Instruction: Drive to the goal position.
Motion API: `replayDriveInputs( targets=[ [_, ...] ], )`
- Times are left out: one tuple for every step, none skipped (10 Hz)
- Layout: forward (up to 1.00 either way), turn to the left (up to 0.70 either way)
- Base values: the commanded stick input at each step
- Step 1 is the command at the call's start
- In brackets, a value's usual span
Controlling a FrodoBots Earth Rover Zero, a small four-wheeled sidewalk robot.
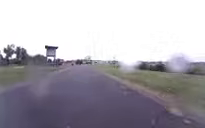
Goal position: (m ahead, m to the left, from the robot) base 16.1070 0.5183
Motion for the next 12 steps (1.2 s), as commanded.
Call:
replayDriveInputs(
  targets=[
    [1.0,0.14],
    [1.0,0.06],
    [1.0,0.0],
    [1.0,0.0],
    [1.0,0.0],
    [1.0,0.0],
    [1.0,0.0],
    [1.0,0.0],
    [1.0,0.0],
    [1.0,0.0],
    [1.0,0.0],
    [1.0,0.0]
  ],
)
